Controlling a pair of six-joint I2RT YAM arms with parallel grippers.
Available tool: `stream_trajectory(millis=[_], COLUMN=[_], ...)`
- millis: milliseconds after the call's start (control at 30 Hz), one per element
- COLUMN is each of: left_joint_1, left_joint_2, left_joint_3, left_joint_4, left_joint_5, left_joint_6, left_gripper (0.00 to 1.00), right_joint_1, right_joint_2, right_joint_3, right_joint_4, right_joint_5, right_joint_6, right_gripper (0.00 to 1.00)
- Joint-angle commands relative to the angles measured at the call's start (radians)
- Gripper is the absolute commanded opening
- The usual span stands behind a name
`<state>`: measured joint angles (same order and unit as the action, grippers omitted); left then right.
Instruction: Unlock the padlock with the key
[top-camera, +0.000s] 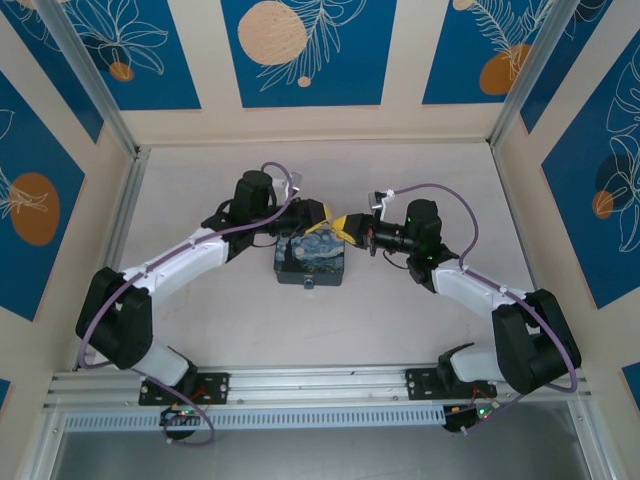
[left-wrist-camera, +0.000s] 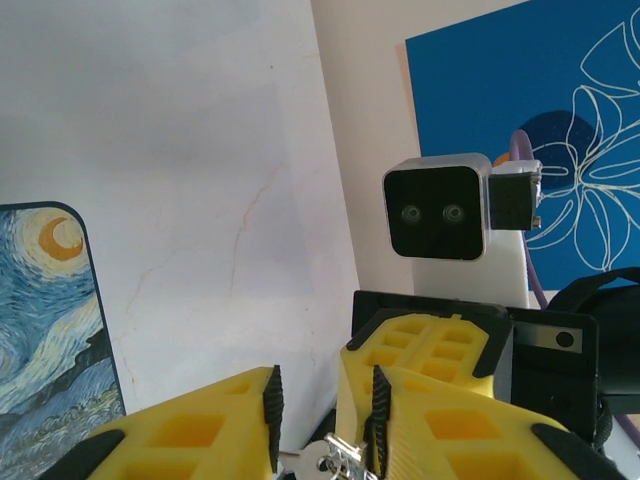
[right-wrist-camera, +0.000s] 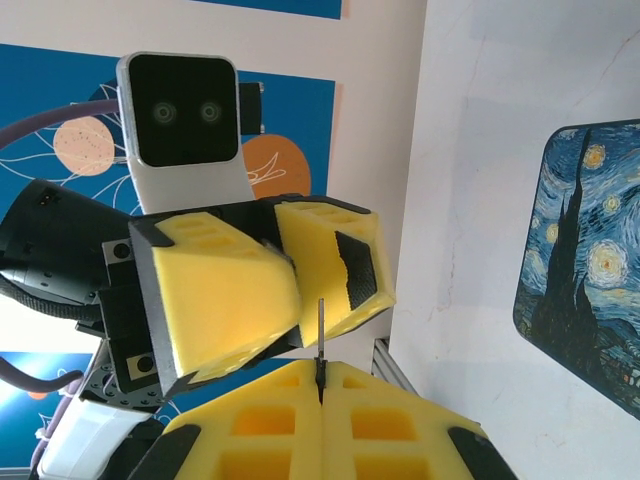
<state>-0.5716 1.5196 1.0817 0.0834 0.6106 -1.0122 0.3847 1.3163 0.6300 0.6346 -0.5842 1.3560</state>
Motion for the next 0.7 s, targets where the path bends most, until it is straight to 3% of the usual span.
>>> stream_trajectory(millis=[0, 267, 433, 567, 667], left_joint_1=[-0.002, -0.01, -0.013, -0.013, -0.013], left_joint_2=[0.015, 0.016, 0.009, -0.018, -0.049], left_joint_3=[-0.008, -0.008, -0.01, -0.026, -0.046], left_joint_4=[0.039, 0.052, 0.05, 0.048, 0.059], left_joint_5=[0.026, 0.025, 0.014, -0.031, -0.078], left_joint_6=[-0.001, -0.001, -0.001, -0.004, -0.016], left_gripper=[0.27, 0.01, 0.0, 0.0, 0.0], right_joint_1=[-0.004, -0.004, -0.012, -0.056, -0.087], right_joint_2=[-0.011, -0.011, -0.022, -0.081, -0.14], right_joint_3=[-0.007, -0.007, -0.013, -0.043, -0.037], right_joint_4=[0.012, 0.012, -0.009, -0.068, -0.211], right_joint_5=[-0.019, -0.017, -0.014, 0.015, 0.052], right_joint_6=[-0.011, -0.01, -0.011, -0.02, -0.07], right_gripper=[0.0, 0.0, 0.01, 0.55, 0.76])
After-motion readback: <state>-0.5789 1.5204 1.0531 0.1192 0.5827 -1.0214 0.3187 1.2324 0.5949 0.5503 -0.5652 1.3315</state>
